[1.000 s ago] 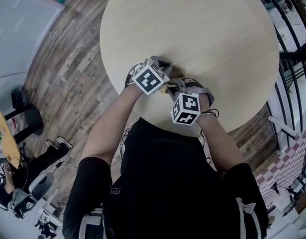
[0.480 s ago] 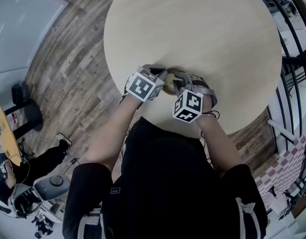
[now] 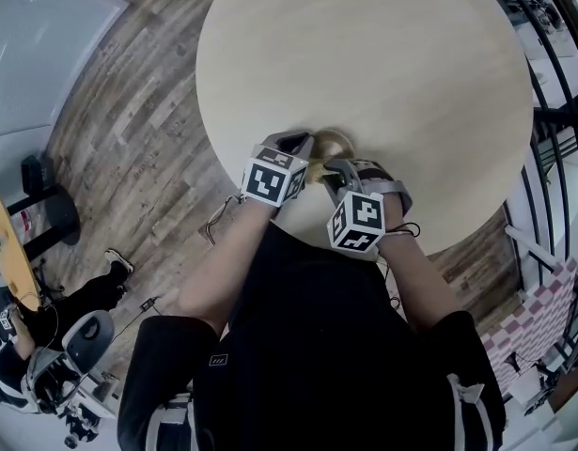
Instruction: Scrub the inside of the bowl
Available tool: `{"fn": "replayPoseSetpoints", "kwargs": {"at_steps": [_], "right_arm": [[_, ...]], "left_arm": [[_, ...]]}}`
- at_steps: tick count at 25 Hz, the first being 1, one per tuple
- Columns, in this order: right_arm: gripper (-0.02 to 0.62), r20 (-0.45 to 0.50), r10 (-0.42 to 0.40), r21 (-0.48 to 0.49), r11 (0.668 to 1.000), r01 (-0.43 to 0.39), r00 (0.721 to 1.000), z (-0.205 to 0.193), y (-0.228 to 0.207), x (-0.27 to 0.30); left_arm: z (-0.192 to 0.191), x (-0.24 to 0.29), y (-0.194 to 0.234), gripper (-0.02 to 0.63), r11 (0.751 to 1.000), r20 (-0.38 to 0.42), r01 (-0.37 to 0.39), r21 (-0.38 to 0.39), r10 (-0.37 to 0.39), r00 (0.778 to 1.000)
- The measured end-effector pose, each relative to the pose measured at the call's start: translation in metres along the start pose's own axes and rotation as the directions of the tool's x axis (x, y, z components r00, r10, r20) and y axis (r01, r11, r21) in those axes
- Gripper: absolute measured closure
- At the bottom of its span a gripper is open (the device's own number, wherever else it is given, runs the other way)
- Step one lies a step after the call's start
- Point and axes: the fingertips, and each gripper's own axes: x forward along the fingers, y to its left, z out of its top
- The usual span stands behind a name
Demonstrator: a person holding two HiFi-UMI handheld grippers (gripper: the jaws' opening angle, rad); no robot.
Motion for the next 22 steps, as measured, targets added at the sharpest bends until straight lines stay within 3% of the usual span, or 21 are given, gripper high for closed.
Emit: {"fn": "replayPoseSetpoints", "kwargs": {"at_steps": [6, 16, 18, 22], "right_arm": [[0.522, -0.024, -0.034, 0.024, 0.999, 0.034, 0.999, -0.004, -0.008, 0.016], [0.522, -0.019, -0.132, 0.133, 0.982, 0.134, 0.991, -0.011, -0.036, 0.024], [0.522, -0.006, -0.154, 0.202, 0.968, 0.152, 0.988, -0.014, -0.046, 0.023], [0.522, 0.063, -0.204, 0.414, 0.896, 0.161, 0.977, -0.019, -0.074, 0.003]], "left_arm": [[-0.002, -0.004, -0.006, 0.588, 1.000, 0.027, -0.021, 0.013, 0.021, 0.999], [-0.015, -0.013, 0.000, 0.589, 0.986, 0.037, 0.062, -0.156, -0.057, 0.998], [-0.017, -0.014, -0.001, 0.589, 0.980, 0.043, 0.075, -0.186, -0.068, 0.997], [-0.019, -0.015, -0.001, 0.588, 0.949, 0.078, 0.101, -0.299, -0.081, 0.994]]}}
